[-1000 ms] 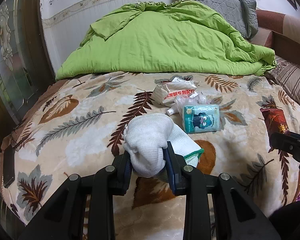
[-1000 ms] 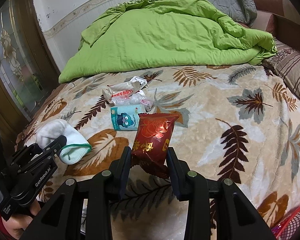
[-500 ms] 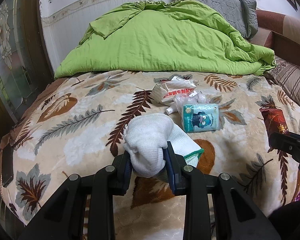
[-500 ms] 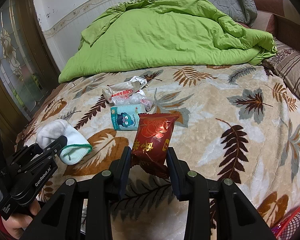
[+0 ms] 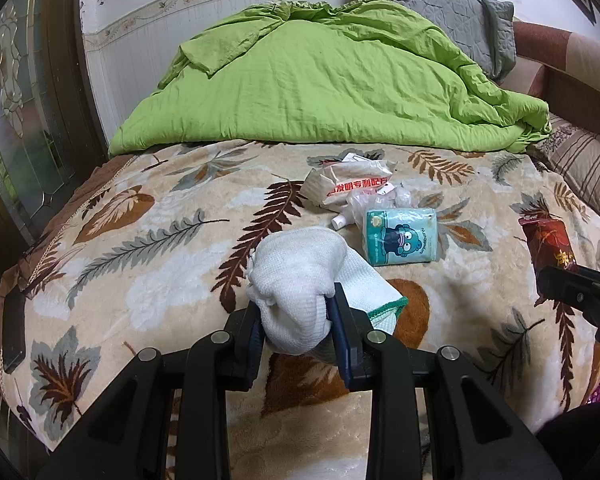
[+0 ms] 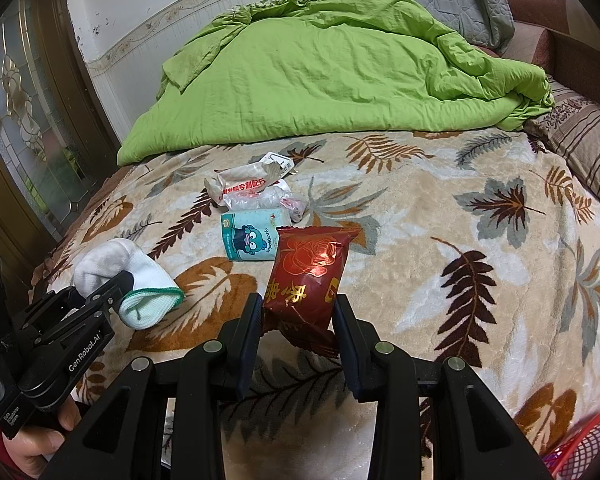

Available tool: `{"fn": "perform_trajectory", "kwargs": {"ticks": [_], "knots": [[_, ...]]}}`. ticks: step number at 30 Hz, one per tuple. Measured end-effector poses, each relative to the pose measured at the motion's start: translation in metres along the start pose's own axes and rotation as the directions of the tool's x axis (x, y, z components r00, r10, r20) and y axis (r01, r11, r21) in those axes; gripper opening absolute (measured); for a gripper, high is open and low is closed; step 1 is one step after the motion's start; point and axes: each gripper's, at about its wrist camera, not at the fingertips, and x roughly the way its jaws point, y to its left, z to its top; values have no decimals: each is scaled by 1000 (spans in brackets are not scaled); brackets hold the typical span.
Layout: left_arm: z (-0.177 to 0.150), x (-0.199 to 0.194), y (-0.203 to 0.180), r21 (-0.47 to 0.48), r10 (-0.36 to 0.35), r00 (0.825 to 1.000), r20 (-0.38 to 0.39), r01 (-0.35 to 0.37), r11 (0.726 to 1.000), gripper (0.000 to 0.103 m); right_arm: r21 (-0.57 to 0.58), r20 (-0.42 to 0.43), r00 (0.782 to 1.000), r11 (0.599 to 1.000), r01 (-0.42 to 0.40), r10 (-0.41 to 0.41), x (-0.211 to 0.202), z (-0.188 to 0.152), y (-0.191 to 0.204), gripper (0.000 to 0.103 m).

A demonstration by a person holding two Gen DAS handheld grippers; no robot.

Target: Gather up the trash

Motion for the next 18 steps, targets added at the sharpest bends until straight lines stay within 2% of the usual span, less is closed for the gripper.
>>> {"fn": "perform_trajectory", "kwargs": {"ticks": [18], "knots": [[1, -8, -7, -13, -18, 1000, 24, 18, 1000, 29, -1, 3, 1000, 1000, 4, -4, -2, 0, -4, 39]]}}
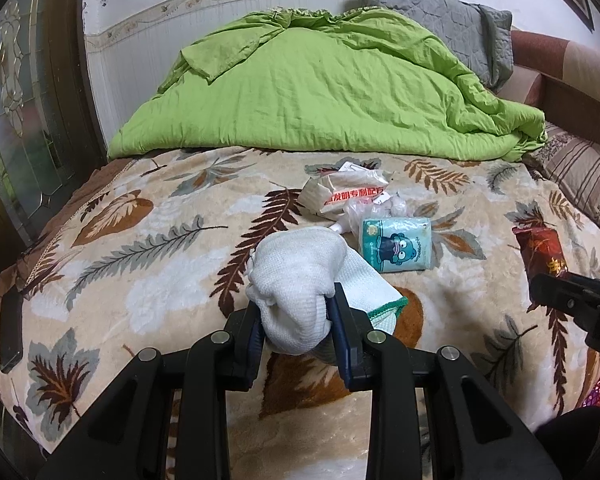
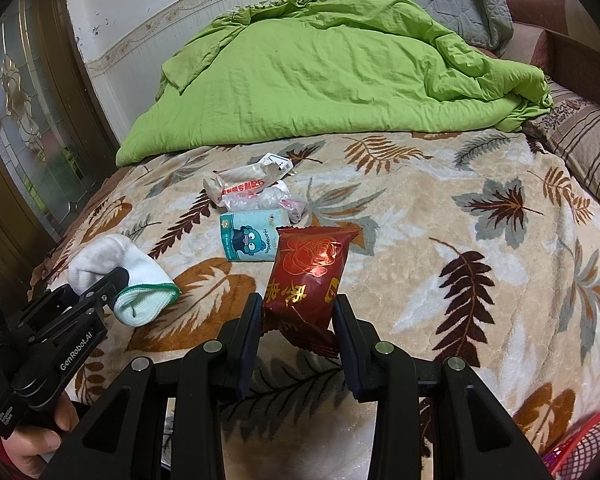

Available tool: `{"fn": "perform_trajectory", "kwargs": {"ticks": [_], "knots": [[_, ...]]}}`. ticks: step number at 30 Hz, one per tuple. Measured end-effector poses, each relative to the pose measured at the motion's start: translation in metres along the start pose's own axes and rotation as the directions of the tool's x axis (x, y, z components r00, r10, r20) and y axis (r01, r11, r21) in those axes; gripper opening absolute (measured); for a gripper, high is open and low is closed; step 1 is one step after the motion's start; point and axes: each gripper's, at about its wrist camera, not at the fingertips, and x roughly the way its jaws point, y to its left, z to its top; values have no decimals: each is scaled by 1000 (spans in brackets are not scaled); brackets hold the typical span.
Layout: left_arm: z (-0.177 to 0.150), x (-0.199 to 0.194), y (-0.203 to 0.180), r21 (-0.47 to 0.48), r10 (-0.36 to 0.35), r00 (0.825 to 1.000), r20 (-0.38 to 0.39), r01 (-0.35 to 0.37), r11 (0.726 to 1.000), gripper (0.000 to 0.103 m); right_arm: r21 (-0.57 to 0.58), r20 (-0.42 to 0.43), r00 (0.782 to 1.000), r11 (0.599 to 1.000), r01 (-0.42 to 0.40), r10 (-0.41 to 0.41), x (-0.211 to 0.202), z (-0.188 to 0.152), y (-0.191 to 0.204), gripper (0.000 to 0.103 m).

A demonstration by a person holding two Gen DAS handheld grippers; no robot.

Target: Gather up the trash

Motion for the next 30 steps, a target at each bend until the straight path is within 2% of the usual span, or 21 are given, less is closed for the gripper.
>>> {"fn": "perform_trajectory", "kwargs": {"ticks": [19, 30], "knots": [[-1, -2, -3, 3, -10, 1000, 3, 10, 1000, 29, 25, 8, 1000, 1000, 7, -8, -8, 1, -7, 39], [-3, 0, -7, 8, -18, 1000, -2, 18, 1000, 29, 16, 7, 1000, 1000, -2, 2, -15, -3, 2, 39]]}}
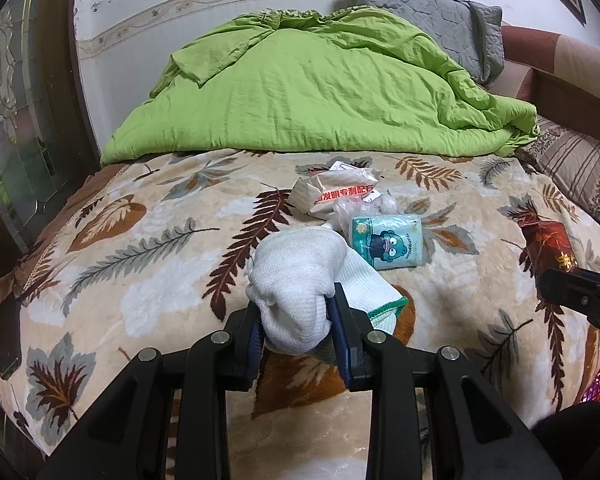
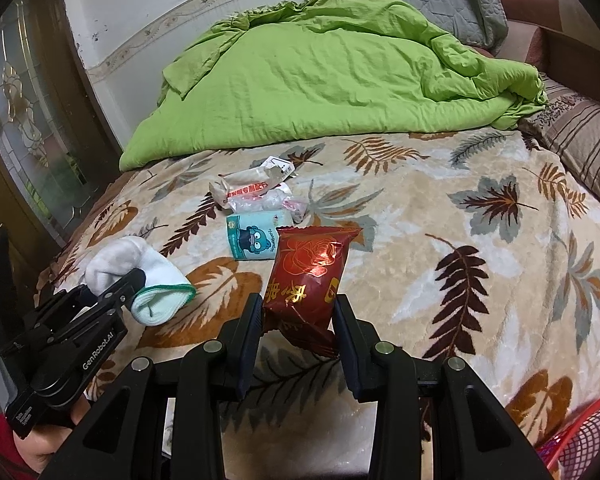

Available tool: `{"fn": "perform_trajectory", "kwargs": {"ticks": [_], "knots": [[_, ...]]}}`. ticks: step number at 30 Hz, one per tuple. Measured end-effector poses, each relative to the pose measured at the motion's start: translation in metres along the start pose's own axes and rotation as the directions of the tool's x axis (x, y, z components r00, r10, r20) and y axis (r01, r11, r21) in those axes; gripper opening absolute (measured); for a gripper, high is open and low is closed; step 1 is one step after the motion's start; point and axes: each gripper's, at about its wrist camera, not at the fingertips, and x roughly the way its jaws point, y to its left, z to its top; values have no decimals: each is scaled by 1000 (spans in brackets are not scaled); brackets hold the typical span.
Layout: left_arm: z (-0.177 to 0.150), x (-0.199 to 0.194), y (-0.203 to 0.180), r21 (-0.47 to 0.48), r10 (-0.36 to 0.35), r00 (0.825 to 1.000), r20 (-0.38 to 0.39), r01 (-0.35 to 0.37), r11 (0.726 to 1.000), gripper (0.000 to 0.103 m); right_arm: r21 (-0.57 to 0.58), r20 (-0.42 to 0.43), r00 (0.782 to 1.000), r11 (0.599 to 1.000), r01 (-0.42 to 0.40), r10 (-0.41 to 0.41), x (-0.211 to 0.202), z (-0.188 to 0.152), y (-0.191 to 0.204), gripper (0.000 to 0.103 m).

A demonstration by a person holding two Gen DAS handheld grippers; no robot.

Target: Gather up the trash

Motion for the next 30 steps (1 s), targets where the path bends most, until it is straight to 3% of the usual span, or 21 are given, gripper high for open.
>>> {"fn": "perform_trajectory", "kwargs": {"ticks": [18, 30], "knots": [[6, -22, -3, 19, -66, 998, -8, 66, 998, 29, 14, 46, 999, 1000, -8, 7, -40, -6, -1, 39], [16, -55, -47, 87, -187, 982, 7, 185, 979, 29, 101, 88, 995, 994, 41, -50, -90, -21, -45, 39]]}}
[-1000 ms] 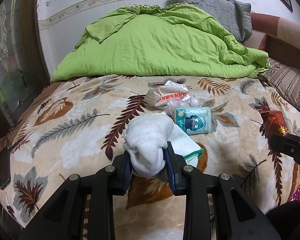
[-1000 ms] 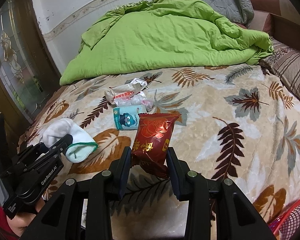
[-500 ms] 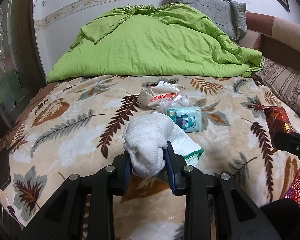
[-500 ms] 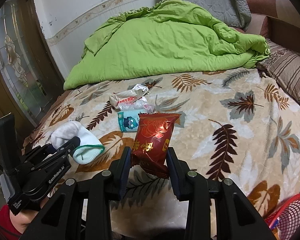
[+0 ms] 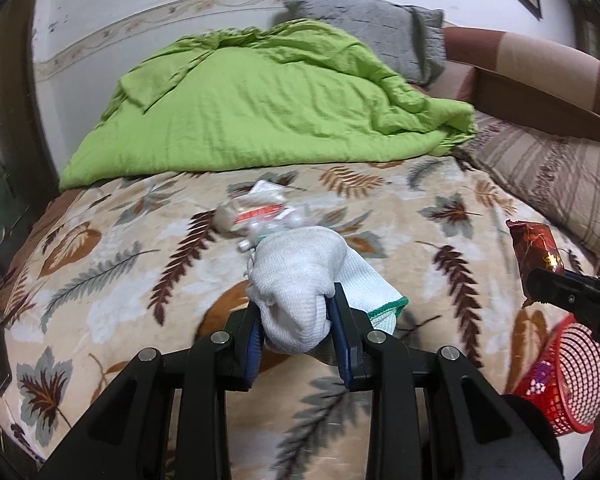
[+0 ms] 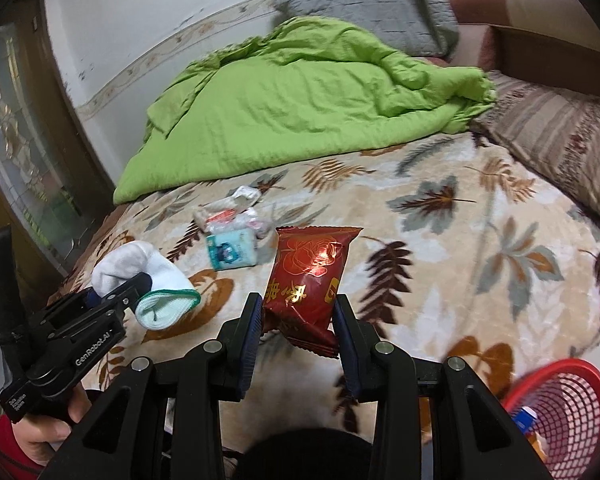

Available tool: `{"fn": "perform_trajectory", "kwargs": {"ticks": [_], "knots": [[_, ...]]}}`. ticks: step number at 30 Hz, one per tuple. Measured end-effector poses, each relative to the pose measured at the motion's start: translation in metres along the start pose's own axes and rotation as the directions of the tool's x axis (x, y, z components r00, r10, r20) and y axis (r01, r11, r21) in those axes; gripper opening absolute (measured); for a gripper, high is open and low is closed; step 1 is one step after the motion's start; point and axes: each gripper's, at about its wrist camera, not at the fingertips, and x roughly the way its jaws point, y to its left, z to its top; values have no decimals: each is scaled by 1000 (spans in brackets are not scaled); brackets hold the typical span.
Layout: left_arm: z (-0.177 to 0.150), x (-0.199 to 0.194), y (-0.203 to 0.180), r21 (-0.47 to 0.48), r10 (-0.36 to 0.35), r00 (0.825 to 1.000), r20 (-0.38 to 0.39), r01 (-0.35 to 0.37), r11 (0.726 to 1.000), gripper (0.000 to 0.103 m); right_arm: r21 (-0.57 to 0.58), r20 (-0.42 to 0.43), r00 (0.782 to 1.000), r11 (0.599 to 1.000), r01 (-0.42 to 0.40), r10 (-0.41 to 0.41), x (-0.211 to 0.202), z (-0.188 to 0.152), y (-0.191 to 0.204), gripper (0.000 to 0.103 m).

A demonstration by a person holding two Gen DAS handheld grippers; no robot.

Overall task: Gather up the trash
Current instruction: 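Carry the sock and wrapper over the red wastebasket with both tools, then open both tools over the red wastebasket to drop sock and wrapper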

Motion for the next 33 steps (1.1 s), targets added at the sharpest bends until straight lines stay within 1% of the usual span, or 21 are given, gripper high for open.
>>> {"fn": "perform_trajectory", "kwargs": {"ticks": [4, 8, 10, 12, 14, 16, 17, 19, 21, 23, 25, 27, 29, 31, 32, 33], "knots": [[4, -5, -23, 35, -50, 999, -3, 50, 998, 29, 43, 12, 999, 998, 34, -34, -19, -4, -24, 39], [7, -10, -54, 87, -130, 991, -14, 130, 988, 29, 82, 19, 996, 993, 83, -84, -42, -11, -51, 39], [7, -15, -73, 123, -179, 984, -18, 180, 976, 29, 104, 21, 993, 988, 114, -117, -56, -16, -65, 39], [6, -21, -96, 164, -242, 970, -30, 244, 956, 29, 132, 20, 987, 979, 153, -157, -73, -22, -84, 39], [5, -27, -121, 205, -311, 949, -50, 314, 927, 29, 167, 17, 979, 966, 196, -201, -93, -31, -104, 39], [4, -31, -144, 237, -374, 924, -77, 382, 894, 29, 201, 12, 971, 952, 232, -239, -109, -39, -123, 39], [3, -33, -159, 253, -413, 906, -97, 423, 870, 29, 223, 6, 966, 943, 249, -257, -118, -44, -134, 39], [1, -35, -181, 274, -465, 875, -134, 484, 831, 29, 259, -6, 958, 925, 280, -288, -133, -54, -152, 39], [-3, -35, -200, 281, -500, 849, -171, 528, 801, 29, 289, -20, 953, 911, 295, -303, -141, -63, -166, 39], [-7, -33, -220, 287, -535, 814, -227, 580, 762, 29, 318, -38, 950, 897, 306, -310, -147, -72, -179, 39], [-13, -29, -239, 296, -554, 787, -271, 616, 730, 29, 334, -53, 948, 889, 314, -315, -150, -80, -189, 39], [-19, -25, -258, 306, -560, 769, -308, 638, 707, 32, 342, -65, 950, 887, 309, -306, -149, -85, -194, 41], [-24, -22, -268, 309, -560, 757, -338, 651, 693, 42, 355, -69, 951, 884, 305, -300, -150, -89, -201, 43], [-26, -22, -272, 303, -566, 749, -344, 659, 688, 44, 361, -66, 949, 879, 311, -309, -152, -90, -205, 44], [-26, -24, -270, 303, -570, 747, -341, 661, 686, 46, 362, -61, 947, 878, 314, -314, -153, -90, -206, 45], [-25, -25, -270, 306, -570, 750, -336, 659, 687, 47, 364, -57, 948, 877, 313, -315, -154, -89, -207, 46]]}}
